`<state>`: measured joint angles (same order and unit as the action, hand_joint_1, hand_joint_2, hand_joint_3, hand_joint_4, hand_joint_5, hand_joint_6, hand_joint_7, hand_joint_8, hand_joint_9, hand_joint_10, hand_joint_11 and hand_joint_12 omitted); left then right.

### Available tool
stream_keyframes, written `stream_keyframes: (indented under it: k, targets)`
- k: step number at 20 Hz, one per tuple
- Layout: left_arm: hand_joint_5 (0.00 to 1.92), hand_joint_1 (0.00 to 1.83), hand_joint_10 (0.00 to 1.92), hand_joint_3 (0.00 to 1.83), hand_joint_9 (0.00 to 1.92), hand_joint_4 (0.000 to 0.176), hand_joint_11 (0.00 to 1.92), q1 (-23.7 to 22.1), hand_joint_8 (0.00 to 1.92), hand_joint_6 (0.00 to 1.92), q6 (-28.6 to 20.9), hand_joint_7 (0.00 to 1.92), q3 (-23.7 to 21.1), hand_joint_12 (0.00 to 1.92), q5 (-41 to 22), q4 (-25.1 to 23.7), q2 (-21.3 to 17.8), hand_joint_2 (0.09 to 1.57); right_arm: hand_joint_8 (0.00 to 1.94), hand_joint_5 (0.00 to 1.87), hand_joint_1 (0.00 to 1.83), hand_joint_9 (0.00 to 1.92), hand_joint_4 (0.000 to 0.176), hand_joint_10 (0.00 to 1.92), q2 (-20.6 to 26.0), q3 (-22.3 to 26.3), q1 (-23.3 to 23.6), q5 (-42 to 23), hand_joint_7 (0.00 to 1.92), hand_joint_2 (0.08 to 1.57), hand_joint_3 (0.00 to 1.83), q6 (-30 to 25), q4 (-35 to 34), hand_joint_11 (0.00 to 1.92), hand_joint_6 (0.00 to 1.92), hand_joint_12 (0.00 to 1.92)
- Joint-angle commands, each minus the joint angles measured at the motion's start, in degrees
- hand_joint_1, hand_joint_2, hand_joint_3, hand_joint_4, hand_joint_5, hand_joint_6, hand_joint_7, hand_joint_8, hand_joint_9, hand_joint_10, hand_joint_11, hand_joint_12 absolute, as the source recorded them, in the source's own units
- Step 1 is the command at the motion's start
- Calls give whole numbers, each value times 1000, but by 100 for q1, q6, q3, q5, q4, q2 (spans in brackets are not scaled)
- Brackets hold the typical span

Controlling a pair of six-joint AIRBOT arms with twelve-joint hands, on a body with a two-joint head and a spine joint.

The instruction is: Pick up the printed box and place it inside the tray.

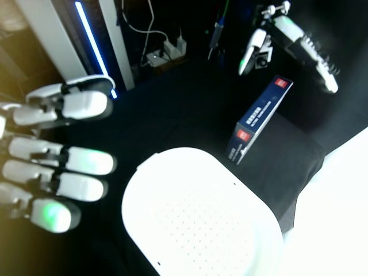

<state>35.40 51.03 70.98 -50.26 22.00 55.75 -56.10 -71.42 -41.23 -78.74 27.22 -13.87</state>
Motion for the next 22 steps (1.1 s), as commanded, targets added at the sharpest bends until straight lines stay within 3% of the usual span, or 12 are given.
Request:
stream_keyframes:
  k: [1,4,5,6,9,10,11,12,14,15,16,22]
  targets:
    - [46,561,1,0,78,115,0,-63,0,0,-36,131,66,188,-573,16,-8,800,1,51,498,206,176,4,19,-20,93,-661,213,720,1,-28,-70,0,3,750]
    - [22,500,2,0,94,81,0,-62,0,0,-36,126,148,296,-425,80,62,805,8,77,507,222,176,6,19,-20,93,-661,246,701,0,-28,-66,0,4,725]
    - [29,505,1,0,87,101,0,-62,1,2,-36,131,189,233,-360,101,97,775,7,97,522,236,176,6,19,-20,93,-661,269,693,0,-28,-66,0,5,705]
    - [53,508,8,0,127,91,0,-62,4,3,-66,168,241,286,-300,123,138,762,7,101,540,237,176,6,19,-21,93,-661,277,689,0,-28,-66,0,5,703]
    - [87,540,8,1,157,105,0,-62,2,6,-199,178,378,387,-121,103,248,776,8,133,540,248,176,5,8,-20,93,-665,308,687,0,-28,-70,0,8,730]
    - [174,647,8,0,223,76,0,-62,1,4,-199,234,414,479,-62,97,284,718,21,170,533,273,176,14,7,-20,93,-668,351,692,1,-29,-70,0,18,735]
    - [241,715,10,0,260,69,0,-62,6,10,-199,280,444,533,-19,97,309,707,12,194,529,286,176,10,6,-20,93,-669,376,695,1,-29,-70,0,10,748]
    - [407,896,28,2,419,4,110,-62,20,18,-199,472,475,602,29,95,333,747,12,213,529,305,176,9,6,-20,93,-672,417,697,1,-29,-70,0,8,782]
    - [838,1239,122,0,978,0,580,-62,62,70,-205,966,506,924,55,89,353,896,8,242,524,321,176,7,5,-19,93,-698,459,725,3,-29,-73,0,6,798]
    - [1095,1287,251,3,1296,0,934,-62,354,457,-216,1295,513,1121,49,90,365,976,13,253,512,334,176,9,6,-18,93,-723,484,723,0,-32,-77,0,7,803]
    - [1164,1303,320,1,1460,0,1140,-62,433,518,-224,1368,521,1130,36,90,373,989,4,252,503,329,176,4,6,-16,93,-737,471,715,0,-36,-78,0,3,820]
    - [989,1292,360,1,1438,0,1188,-99,602,869,-856,1285,838,1033,-23,-3,493,1043,2,282,485,334,176,1,6,-20,92,-752,522,738,1,-38,-75,0,1,804]
